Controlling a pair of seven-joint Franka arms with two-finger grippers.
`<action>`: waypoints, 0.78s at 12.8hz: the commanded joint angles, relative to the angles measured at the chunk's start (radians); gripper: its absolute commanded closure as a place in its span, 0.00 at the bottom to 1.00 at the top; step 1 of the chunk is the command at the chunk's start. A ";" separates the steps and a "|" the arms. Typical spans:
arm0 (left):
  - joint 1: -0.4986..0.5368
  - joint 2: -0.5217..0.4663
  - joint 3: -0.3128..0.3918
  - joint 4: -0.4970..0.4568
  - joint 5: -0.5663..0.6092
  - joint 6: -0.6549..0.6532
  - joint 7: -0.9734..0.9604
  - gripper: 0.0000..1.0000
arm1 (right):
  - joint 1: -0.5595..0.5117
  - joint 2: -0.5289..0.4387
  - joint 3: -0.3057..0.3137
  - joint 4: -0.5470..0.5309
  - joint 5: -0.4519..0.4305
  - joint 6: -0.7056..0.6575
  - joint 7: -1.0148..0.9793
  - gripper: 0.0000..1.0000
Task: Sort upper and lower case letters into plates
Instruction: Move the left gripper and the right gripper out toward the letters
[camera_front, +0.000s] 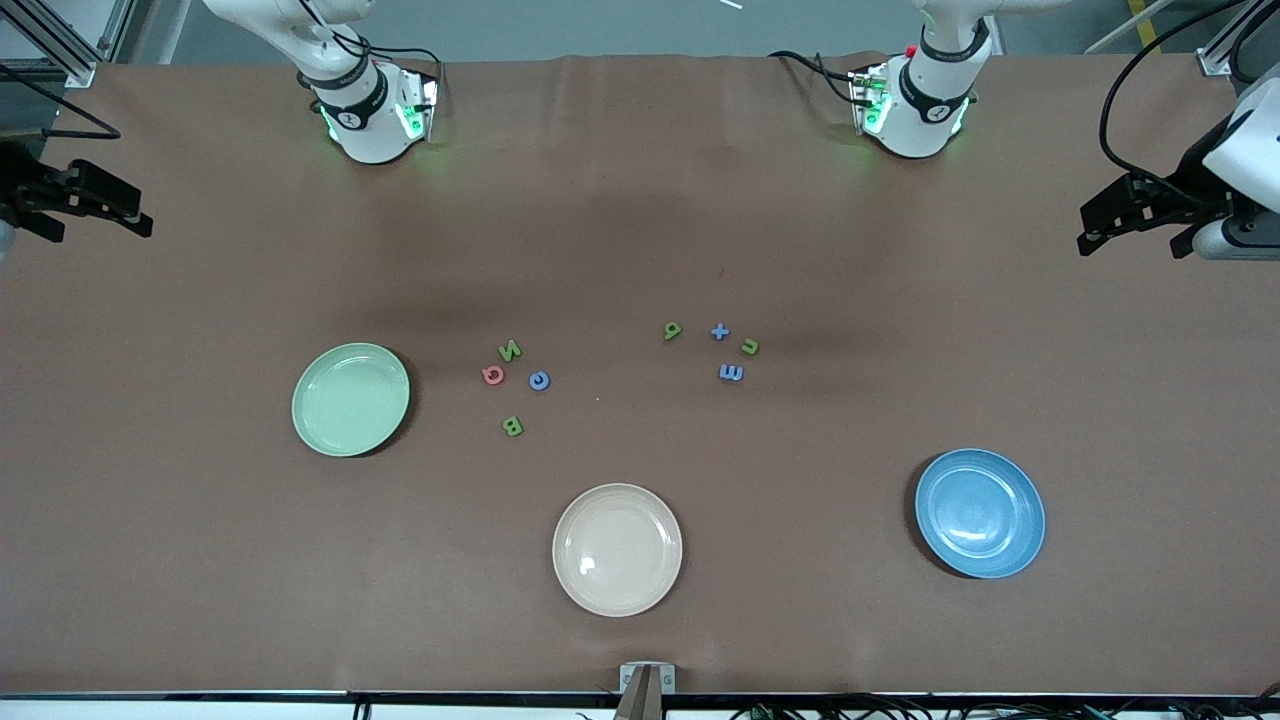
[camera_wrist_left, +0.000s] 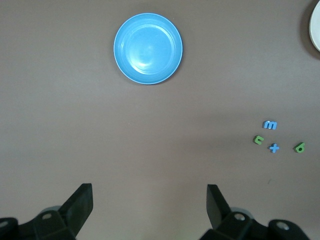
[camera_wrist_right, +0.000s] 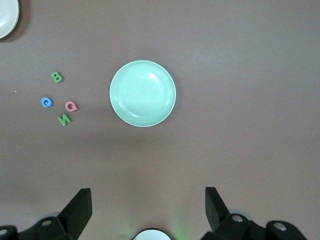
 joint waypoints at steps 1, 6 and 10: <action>0.001 0.007 -0.005 0.013 0.015 -0.003 -0.004 0.00 | 0.005 -0.033 0.001 -0.033 -0.015 0.009 -0.006 0.00; 0.001 0.062 -0.007 0.058 0.014 -0.003 -0.009 0.00 | 0.002 -0.033 0.001 -0.033 -0.015 0.009 -0.007 0.00; -0.014 0.133 -0.014 0.033 -0.031 0.042 -0.120 0.00 | 0.001 -0.030 -0.001 -0.024 -0.014 0.003 -0.003 0.00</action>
